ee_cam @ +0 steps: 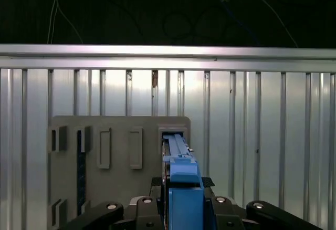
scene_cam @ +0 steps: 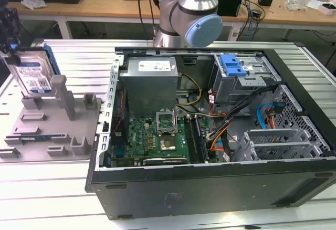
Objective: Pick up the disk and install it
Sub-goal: 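Pick up the disk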
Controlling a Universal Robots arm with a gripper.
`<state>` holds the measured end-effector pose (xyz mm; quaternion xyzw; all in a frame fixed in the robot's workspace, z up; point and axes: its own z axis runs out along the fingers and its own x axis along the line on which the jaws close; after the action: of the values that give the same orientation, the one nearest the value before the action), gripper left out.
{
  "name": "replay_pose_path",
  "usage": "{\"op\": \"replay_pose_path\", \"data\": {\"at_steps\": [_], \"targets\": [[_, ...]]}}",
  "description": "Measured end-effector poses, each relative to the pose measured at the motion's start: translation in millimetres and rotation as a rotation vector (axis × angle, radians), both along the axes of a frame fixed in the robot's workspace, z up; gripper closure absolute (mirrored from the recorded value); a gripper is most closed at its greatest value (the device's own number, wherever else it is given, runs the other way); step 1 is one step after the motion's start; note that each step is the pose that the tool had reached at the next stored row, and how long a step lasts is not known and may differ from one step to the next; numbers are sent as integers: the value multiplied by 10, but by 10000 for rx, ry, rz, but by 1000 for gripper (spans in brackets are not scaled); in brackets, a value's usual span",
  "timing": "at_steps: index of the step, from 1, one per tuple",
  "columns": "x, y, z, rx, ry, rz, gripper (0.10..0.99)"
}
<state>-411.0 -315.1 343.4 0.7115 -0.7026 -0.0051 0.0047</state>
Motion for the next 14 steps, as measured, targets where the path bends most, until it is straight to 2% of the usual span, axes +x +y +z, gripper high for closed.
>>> {"op": "replay_pose_path", "data": {"at_steps": [2,3,4,7,9,11,12,14], "targets": [[0,0,107,0,1,1,718],[0,0,201,1,-1,2,718],[0,0,265,0,1,3,718],[0,0,408,0,0,4,718],[0,0,570,0,0,4,718],[-1,0,674,0,0,4,718],[-1,0,778,0,1,4,718],[-1,0,884,0,0,4,718]]}}
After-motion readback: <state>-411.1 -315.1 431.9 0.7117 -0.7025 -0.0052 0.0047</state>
